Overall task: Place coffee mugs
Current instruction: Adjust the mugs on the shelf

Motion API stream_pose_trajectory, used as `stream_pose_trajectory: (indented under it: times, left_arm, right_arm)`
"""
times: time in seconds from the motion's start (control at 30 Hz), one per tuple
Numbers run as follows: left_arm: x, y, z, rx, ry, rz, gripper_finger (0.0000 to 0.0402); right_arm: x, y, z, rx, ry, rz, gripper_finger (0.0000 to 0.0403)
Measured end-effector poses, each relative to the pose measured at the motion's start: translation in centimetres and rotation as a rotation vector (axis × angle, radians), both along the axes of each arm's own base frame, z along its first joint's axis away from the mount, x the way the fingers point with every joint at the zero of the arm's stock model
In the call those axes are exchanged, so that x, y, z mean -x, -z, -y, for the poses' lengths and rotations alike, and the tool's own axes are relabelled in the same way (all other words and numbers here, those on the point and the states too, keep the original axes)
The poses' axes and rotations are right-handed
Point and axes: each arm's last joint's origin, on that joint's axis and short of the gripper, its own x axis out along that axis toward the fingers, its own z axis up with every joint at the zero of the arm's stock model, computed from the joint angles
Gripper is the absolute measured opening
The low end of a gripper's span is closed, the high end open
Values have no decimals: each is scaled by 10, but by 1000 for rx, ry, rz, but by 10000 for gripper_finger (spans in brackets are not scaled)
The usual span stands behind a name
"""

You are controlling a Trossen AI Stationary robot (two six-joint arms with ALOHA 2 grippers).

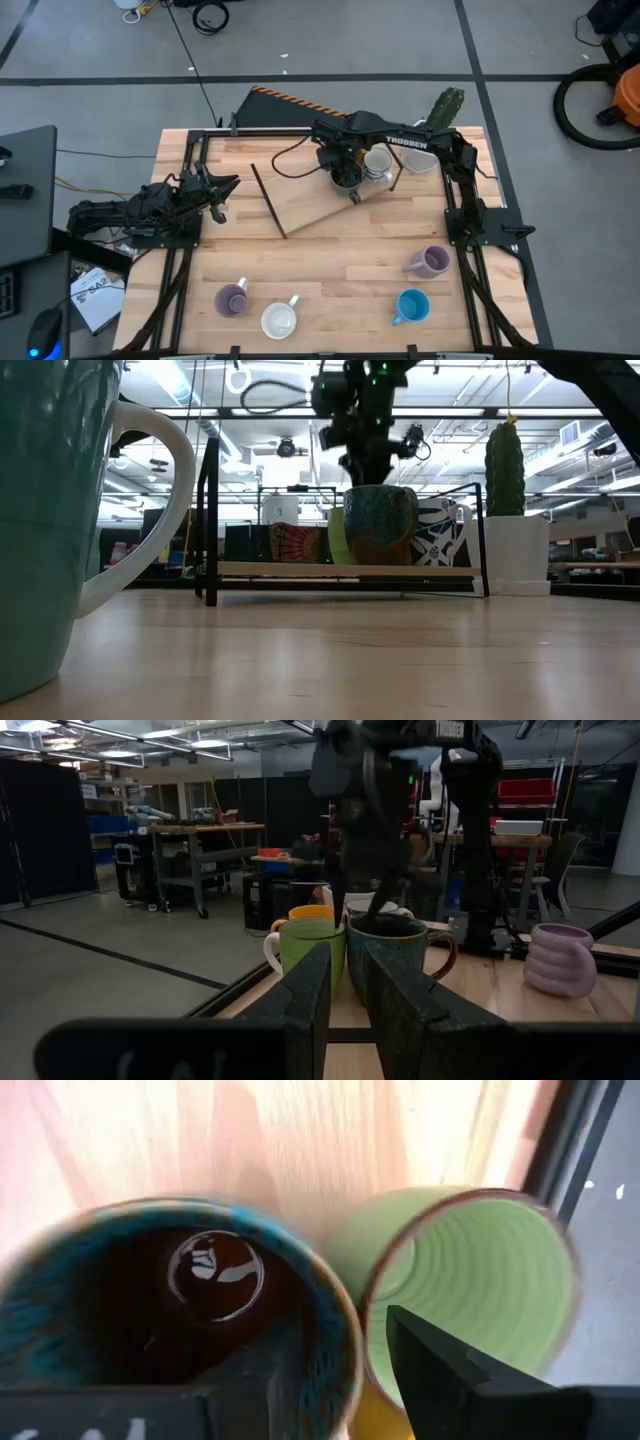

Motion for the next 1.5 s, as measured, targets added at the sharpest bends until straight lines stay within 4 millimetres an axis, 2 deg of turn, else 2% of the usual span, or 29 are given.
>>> stream_pose_trajectory:
  times: [0.23, 0.37, 0.47, 0.57, 0.73, 0.83, 1.17, 1.5]
  left_arm:
    - [0, 0, 0, 0, 0, 0, 68]
    - [0, 0, 0, 1, 0, 1, 68]
    - [0, 0, 0, 1, 0, 1, 68]
    - [0, 0, 0, 1, 0, 2, 68]
    - [0, 0, 0, 1, 0, 1, 68]
    - [0, 0, 0, 1, 0, 1, 68]
    - [0, 0, 0, -2, -1, 0, 68]
    - [0, 0, 0, 1, 0, 2, 68]
  right_arm:
    - [4, -43, -4, 20, 32, 71, 157]
    - [4, -53, 13, 98, 80, 139, 156]
    - [5, -50, 36, 123, 150, 180, 156]
    - [5, -43, 58, 102, 294, 232, 156]
    - [9, -24, 83, -12, 522, 241, 156]
    - [11, -15, 87, -41, 533, 196, 159]
    - [9, -14, 86, -74, 500, 210, 168]
    - [8, 0, 87, -77, 457, 178, 166]
